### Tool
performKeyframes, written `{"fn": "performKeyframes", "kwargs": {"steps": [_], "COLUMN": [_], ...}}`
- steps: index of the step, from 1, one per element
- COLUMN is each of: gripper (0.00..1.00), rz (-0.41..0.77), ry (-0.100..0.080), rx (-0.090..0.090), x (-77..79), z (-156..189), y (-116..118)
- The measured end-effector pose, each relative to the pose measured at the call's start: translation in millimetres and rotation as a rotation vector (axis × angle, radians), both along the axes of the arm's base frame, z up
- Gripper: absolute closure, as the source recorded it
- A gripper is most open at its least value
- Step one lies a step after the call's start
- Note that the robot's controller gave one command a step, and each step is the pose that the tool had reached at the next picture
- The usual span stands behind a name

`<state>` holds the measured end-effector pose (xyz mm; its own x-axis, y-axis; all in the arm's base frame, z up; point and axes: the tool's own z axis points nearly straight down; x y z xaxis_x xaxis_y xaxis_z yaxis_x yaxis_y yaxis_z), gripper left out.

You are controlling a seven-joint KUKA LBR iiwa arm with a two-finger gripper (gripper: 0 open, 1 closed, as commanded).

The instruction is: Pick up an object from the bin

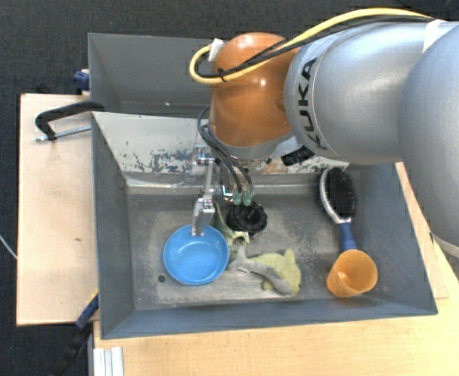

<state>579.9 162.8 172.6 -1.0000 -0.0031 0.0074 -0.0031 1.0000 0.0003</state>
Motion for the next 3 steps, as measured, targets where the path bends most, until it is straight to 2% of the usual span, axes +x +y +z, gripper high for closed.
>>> {"fn": "performKeyframes", "kwargs": {"steps": [1,2,3], "gripper": [0.0,1.0,1.0], "rz": [-0.04,-0.041,-0.03], "ry": [-0.008,-0.025,-0.022], "rx": [0.007,0.011,0.005], "x": [-34.1,-28.9,-15.4], "z": [-99.2,-93.8,32.8], "y": [-19.3,-18.9,-1.3]}}
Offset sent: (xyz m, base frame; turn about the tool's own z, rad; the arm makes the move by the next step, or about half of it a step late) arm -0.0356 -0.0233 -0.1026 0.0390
